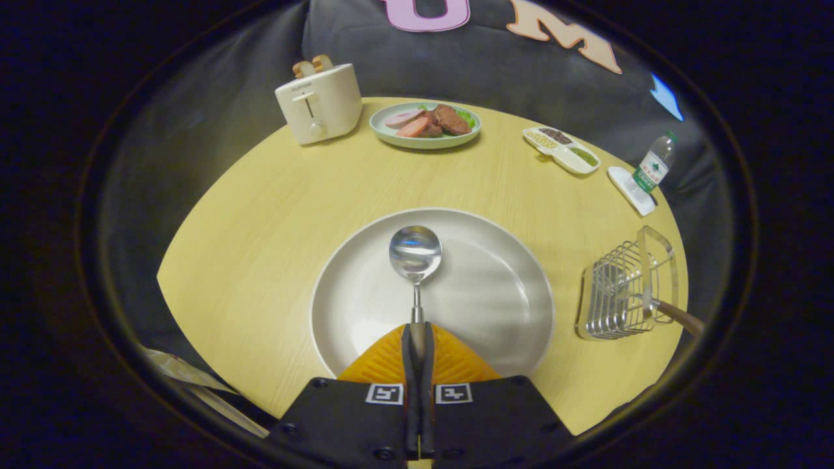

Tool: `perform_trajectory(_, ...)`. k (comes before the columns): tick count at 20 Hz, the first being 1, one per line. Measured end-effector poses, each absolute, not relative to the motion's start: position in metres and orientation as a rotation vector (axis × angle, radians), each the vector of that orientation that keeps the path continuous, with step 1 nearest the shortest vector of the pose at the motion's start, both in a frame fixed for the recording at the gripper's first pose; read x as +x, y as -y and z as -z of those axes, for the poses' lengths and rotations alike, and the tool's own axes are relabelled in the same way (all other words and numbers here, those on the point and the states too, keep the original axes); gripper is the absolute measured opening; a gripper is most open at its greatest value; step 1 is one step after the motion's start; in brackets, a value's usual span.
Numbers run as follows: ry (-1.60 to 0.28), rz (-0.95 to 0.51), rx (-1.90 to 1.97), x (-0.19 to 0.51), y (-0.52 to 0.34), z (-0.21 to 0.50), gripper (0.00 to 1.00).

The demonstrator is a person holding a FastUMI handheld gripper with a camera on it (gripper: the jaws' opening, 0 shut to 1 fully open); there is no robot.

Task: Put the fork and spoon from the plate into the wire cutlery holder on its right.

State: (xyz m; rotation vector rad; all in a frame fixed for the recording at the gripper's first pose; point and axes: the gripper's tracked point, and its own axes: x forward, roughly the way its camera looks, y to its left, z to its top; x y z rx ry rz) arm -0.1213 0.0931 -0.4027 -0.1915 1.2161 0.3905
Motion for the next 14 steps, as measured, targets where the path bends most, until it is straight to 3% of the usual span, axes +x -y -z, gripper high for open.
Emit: perform_trajectory(14,-1.171,-0.343,-0.215,-0.080,-0.033,0.346,0.04)
